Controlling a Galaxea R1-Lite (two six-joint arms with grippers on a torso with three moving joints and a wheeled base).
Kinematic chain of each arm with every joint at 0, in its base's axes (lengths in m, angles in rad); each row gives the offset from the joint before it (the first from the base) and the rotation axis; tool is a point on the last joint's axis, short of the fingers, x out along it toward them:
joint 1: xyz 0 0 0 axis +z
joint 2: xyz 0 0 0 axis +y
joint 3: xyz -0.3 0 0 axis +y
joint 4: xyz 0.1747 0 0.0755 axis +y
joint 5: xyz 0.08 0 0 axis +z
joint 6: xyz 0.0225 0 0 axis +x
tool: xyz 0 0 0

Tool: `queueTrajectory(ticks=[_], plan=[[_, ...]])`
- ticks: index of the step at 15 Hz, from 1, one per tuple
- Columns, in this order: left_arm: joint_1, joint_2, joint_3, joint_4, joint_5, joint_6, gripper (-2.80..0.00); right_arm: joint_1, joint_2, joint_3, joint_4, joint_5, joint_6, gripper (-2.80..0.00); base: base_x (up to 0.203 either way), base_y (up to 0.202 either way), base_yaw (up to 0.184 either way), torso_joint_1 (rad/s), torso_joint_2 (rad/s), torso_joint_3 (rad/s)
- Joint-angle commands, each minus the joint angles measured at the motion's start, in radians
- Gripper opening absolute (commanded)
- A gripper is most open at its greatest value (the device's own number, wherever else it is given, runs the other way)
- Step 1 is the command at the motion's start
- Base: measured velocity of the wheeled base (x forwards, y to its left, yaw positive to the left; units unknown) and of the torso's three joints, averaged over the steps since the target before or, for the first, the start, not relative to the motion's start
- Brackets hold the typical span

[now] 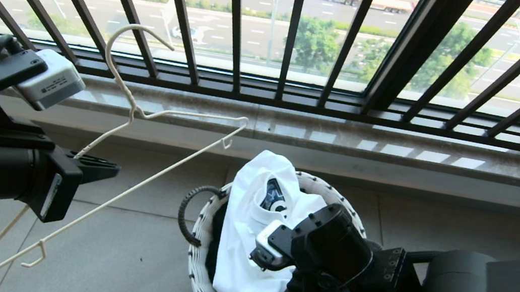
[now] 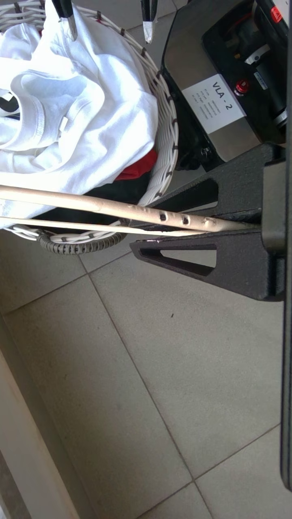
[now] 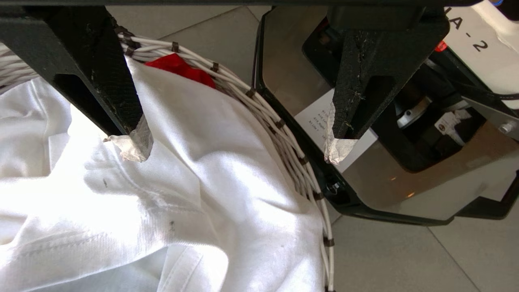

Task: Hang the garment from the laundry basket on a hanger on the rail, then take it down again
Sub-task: Pick up clothes from the basket

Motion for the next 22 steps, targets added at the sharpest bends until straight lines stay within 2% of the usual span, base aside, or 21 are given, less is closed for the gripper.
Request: queueTrajectory(ticks=[1,5,9,13,16,17,22], plan=[[0.000,-0.020,-0.003,0.002,0.000,0.001,-2.80,-0.023,-0.032,-0.002,-0.066,-0.006,0.001,0.00,0.000,0.000,0.000,0.000,0.00,0.000],[0.000,-0.057,-0.013,0.008,0.003,0.001,-2.80,-0.068,0.035,-0.012,-0.267,-0.014,0.005,0.00,0.000,0.000,0.000,0.000,0.00,0.000],[0.000,-0.057,-0.012,0.008,0.003,0.002,-2.80,-0.153,0.090,-0.019,-0.409,-0.013,0.001,0.00,0.000,0.000,0.000,0.000,0.00,0.000],[-0.001,-0.046,-0.009,0.007,0.003,0.002,-2.80,-0.204,0.134,-0.067,-0.416,-0.007,0.001,0.00,0.000,0.000,0.000,0.000,0.00,0.000],[-0.002,-0.042,-0.007,0.006,0.003,0.002,-2.80,-0.205,0.147,-0.070,-0.417,-0.003,0.001,0.00,0.000,0.000,0.000,0.000,0.00,0.000],[-0.001,-0.042,-0.006,0.006,0.003,0.002,-2.80,-0.204,0.151,-0.070,-0.419,-0.003,0.001,-2.80,0.000,0.000,0.000,0.000,0.00,0.000],[-0.003,-0.042,-0.006,0.006,0.003,0.002,-2.80,-0.186,0.132,-0.059,-0.414,-0.004,-0.001,-2.80,0.000,0.000,0.000,0.000,0.00,0.000]])
